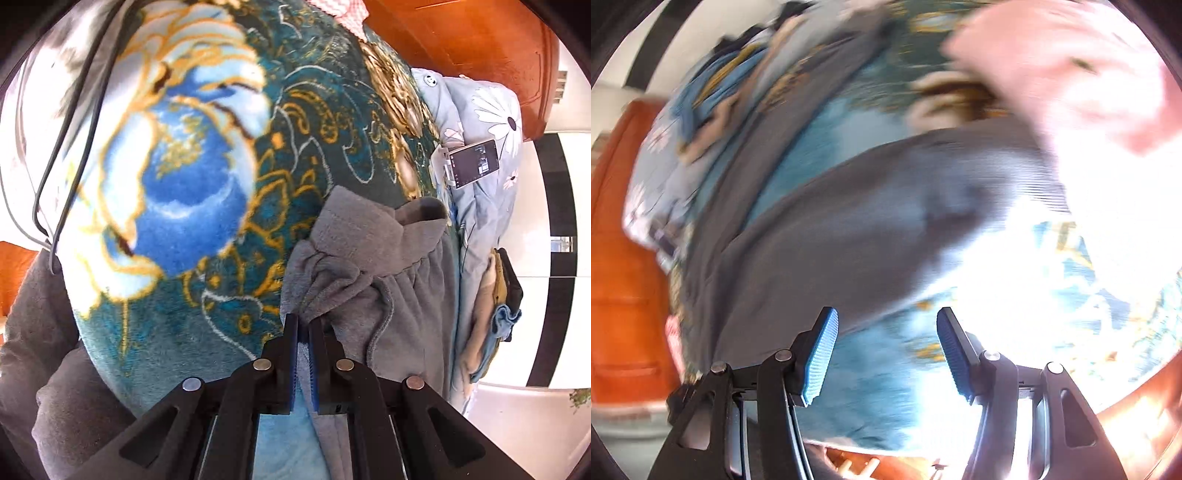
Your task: Fold clothes
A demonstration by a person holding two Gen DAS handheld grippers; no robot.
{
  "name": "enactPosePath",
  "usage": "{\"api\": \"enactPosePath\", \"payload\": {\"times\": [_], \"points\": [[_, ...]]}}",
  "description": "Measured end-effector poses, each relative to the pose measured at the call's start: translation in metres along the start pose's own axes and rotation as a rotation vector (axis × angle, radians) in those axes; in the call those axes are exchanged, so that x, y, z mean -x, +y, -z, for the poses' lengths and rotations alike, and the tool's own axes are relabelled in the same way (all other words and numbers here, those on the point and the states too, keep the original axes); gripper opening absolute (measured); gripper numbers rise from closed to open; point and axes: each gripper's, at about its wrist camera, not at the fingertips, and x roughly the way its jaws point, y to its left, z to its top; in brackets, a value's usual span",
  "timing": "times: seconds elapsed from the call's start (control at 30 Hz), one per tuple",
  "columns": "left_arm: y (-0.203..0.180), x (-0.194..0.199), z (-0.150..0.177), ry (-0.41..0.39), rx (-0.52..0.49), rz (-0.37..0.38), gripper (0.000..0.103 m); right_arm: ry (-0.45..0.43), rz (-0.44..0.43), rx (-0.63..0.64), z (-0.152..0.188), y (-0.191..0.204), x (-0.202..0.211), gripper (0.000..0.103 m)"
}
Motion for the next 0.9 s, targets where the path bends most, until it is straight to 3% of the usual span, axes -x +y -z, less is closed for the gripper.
{"api": "enactPosePath", "payload": {"times": [0.17, 0.33, 0.37, 0.47, 0.5, 0.73, 0.9], "points": [[0.002, -0.005, -0.003, 0.018, 0.014, 0.009, 0.006, -0.041, -0.039, -0.144, -0.006, -0.028, -0.015, 0.057], [0.004, -0.004, -0.003, 0.025, 0.018, 0.017, 0.007, -0.073, -0.14, -0.295, -0.011, -0.043, -0.029, 0.054], [0.005, -0.004, -0.003, 0.026, 0.019, 0.018, 0.007, -0.07, -0.153, -0.313, -0.011, -0.045, -0.031, 0.045], [0.002, 0.0, -0.003, 0.025, 0.007, 0.024, 0.007, -0.061, -0.19, -0.369, -0.012, -0.049, -0.037, 0.005], [0.0, 0.001, -0.003, 0.024, 0.001, 0.026, 0.006, -0.063, -0.21, -0.38, -0.013, -0.049, -0.037, 0.005], [-0.035, 0.021, -0.004, -0.004, -0.058, 0.077, 0.006, -0.218, -0.365, -0.193, -0.049, 0.005, 0.024, 0.004], [-0.084, 0.035, -0.009, -0.024, -0.112, 0.146, 0.006, -0.304, -0.455, -0.143, -0.087, 0.042, 0.06, 0.004]]}}
